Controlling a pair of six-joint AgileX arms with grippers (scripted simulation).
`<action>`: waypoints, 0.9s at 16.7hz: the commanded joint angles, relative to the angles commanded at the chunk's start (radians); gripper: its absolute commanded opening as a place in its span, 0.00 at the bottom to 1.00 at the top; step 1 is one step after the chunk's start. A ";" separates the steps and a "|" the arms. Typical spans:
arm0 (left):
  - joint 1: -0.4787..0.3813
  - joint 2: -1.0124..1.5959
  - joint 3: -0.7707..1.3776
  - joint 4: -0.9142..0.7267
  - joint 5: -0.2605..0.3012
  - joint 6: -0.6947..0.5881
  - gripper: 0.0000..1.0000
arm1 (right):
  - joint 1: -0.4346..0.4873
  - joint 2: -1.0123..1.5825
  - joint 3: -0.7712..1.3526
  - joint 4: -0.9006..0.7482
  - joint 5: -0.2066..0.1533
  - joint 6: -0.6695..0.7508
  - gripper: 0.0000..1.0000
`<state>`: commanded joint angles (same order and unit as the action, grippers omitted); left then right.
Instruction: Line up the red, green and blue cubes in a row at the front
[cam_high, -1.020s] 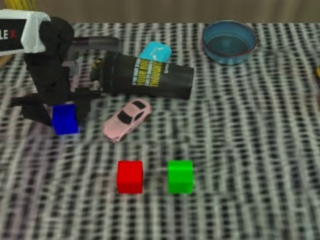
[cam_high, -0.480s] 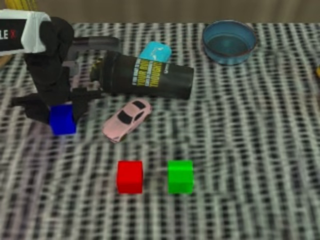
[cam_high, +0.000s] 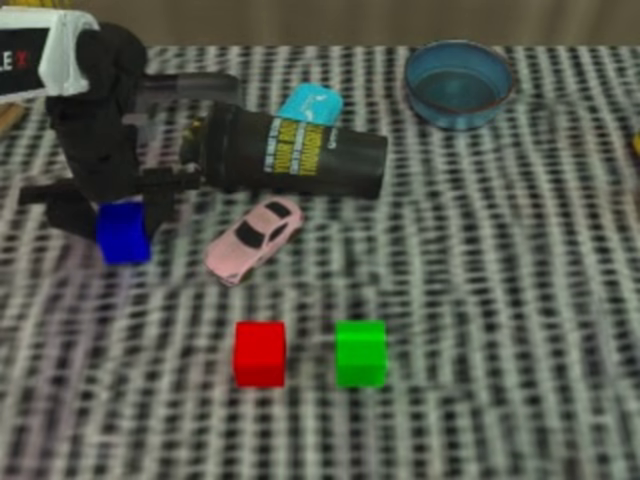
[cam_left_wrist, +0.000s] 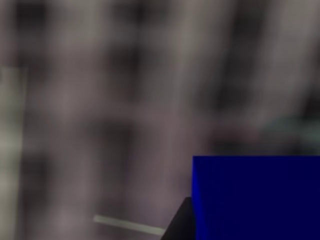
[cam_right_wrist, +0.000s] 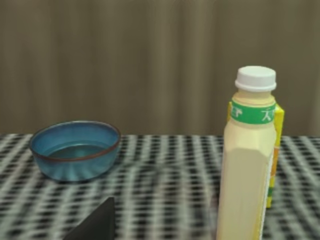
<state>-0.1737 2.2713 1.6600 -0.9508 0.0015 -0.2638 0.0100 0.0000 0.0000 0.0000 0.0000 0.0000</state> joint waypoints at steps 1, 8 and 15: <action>0.003 -0.011 0.021 -0.035 0.000 -0.001 0.00 | 0.000 0.000 0.000 0.000 0.000 0.000 1.00; 0.017 -0.072 0.116 -0.191 0.000 -0.003 0.00 | 0.000 0.000 0.000 0.000 0.000 0.000 1.00; -0.102 -0.017 0.206 -0.235 -0.001 -0.104 0.00 | 0.000 0.000 0.000 0.000 0.000 0.000 1.00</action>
<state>-0.2761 2.2542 1.8664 -1.1857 0.0010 -0.3676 0.0100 0.0000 0.0000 0.0000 0.0000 0.0000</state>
